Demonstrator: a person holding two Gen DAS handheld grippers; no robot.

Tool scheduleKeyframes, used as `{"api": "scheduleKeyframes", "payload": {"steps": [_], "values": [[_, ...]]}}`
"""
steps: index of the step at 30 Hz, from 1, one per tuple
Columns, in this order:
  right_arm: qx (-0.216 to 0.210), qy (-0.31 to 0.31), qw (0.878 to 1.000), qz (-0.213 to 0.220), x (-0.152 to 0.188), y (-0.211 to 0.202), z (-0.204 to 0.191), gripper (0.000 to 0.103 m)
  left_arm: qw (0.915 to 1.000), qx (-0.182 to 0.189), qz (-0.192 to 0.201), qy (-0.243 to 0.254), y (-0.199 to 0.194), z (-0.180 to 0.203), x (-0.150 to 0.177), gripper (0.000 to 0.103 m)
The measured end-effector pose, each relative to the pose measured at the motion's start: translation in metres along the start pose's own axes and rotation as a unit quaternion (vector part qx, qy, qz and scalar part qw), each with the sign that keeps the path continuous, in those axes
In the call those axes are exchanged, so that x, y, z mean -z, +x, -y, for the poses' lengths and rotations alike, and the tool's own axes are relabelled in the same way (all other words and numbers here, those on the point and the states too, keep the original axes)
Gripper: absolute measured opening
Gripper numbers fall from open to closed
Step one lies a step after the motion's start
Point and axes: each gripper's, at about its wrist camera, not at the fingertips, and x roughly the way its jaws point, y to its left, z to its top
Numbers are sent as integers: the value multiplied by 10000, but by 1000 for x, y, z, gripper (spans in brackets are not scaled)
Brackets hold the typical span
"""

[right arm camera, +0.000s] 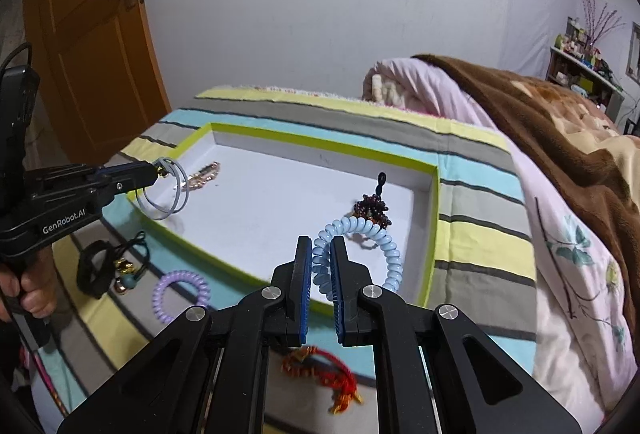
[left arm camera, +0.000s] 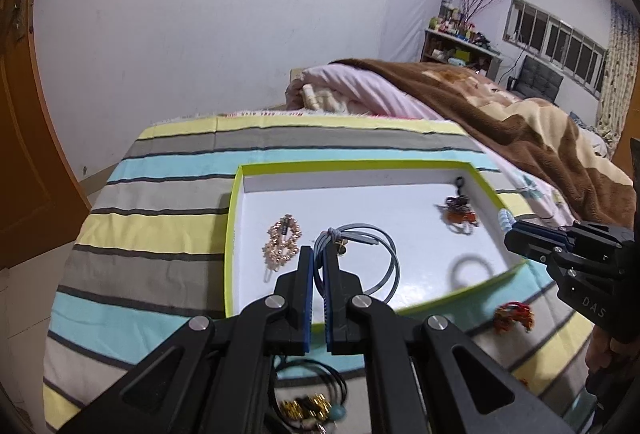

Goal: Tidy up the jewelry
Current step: 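Carry both hair ties into the green box and open both tools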

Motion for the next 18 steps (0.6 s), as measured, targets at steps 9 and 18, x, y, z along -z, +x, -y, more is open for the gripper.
{"api": "scheduleKeyframes", "payload": {"steps": [9, 18], "values": [[5, 112, 9992, -383, -4, 41, 16, 9, 9988, -78, -475, -118, 39, -10, -8, 5], [53, 343, 9981, -512, -20, 65, 39, 9, 9976, -233, -647, -93, 65, -10, -22, 5]]}}
